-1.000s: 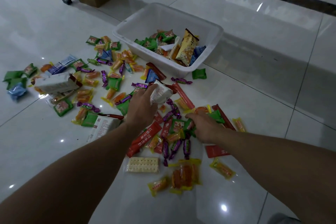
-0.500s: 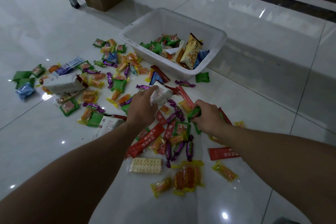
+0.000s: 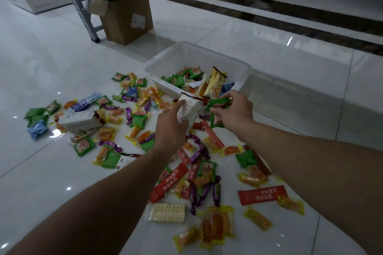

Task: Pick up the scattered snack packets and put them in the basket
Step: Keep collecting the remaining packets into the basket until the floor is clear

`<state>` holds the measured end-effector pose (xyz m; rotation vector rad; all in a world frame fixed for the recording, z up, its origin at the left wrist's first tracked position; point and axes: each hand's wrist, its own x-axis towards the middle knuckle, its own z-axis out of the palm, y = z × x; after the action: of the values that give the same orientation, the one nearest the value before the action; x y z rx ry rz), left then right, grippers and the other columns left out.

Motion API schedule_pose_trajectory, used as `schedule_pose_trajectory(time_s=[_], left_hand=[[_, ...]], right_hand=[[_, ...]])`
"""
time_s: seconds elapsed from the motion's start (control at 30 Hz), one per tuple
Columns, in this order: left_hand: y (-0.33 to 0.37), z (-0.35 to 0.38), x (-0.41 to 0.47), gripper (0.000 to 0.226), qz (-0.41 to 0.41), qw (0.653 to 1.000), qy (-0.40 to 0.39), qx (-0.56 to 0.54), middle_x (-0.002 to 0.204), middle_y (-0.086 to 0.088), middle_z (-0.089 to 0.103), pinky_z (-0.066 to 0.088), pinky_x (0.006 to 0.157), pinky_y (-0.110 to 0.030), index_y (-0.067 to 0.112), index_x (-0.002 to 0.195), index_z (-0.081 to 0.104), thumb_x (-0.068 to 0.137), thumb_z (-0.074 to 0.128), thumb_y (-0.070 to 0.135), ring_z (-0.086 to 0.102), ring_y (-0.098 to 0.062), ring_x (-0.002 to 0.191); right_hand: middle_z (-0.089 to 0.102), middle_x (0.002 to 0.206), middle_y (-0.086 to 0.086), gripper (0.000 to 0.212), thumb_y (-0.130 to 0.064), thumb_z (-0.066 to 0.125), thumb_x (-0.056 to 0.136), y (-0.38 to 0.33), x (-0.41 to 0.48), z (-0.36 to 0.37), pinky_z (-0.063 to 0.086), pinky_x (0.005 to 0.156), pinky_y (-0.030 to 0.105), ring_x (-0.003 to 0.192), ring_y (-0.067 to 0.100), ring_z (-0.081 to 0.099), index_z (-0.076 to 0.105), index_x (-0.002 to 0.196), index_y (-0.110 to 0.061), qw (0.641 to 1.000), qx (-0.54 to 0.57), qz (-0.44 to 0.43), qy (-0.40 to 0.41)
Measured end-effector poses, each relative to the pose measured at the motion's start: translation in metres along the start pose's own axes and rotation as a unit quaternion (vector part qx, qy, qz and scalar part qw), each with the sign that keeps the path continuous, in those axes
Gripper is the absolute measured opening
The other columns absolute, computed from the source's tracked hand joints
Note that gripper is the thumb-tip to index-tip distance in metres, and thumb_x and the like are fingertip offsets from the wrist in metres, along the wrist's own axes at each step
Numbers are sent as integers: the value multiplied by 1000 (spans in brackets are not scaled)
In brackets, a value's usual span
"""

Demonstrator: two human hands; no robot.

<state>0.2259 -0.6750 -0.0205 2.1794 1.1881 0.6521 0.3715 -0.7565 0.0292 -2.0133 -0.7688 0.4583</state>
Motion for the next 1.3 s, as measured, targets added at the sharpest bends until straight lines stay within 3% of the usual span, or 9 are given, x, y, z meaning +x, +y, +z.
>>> schedule_pose_trajectory(time_s=[0.17,0.3,0.5,0.7,0.8,1.03,1.13,1.2,1.3], left_hand=[[12,4,18,56,-12,999,25,-32,136,-11,47,50,83,-31,34,141,40,91,59,18,52,-24,112],[23,11,41,56,-26,998,43,-32,136,-13,47,45,97,-40,32,142,39,91,59,19,47,-30,122],[40,31,88,54,-42,997,57,-34,131,-12,51,41,99,-41,32,141,40,91,59,21,45,-29,122],[48,48,143,52,-59,994,66,-56,132,-13,46,39,106,-44,30,143,38,95,55,18,43,-28,123],[51,61,158,50,-56,994,76,-61,140,-11,41,30,111,-36,25,145,38,97,52,21,36,-25,130],[28,90,147,57,13,998,27,55,148,-5,39,27,112,-49,25,142,42,91,56,45,31,-25,137],[26,85,133,57,1,998,52,43,150,-5,38,30,111,-49,26,142,42,90,57,45,31,-24,137],[24,79,128,57,-8,998,55,27,149,-4,38,33,111,-47,25,142,43,90,59,43,34,-23,136],[20,71,119,58,-21,998,57,13,148,-4,40,36,109,-46,25,141,45,89,60,45,37,-24,134]], right_hand=[[61,90,0,27,-13,82,73,-10,23,-9,47,64,22,80,14,60,63,92,-15,998,38,15,45],[64,92,2,27,-14,83,72,-11,47,-19,48,63,22,76,12,60,61,88,-17,993,65,47,88],[63,95,1,27,-13,82,74,-9,90,-21,45,57,15,78,11,61,60,89,-20,993,81,44,77],[61,93,-1,26,-16,80,76,-4,133,-14,47,66,20,82,13,60,59,91,-19,993,76,32,80],[63,88,-2,25,-15,79,78,6,151,-10,52,61,19,69,5,62,59,90,-20,993,75,41,79],[57,81,-6,24,-12,70,87,22,172,-4,32,38,1,43,-5,51,58,108,-11,989,91,60,97],[59,96,-5,33,-21,65,91,21,174,0,34,57,1,62,-3,51,57,122,-13,990,84,62,97],[58,125,3,44,-26,62,93,20,174,2,39,80,14,98,13,58,52,134,-15,991,74,66,85],[42,147,4,58,-30,61,94,23,167,2,37,104,28,131,23,44,38,146,-19,996,45,63,31]])
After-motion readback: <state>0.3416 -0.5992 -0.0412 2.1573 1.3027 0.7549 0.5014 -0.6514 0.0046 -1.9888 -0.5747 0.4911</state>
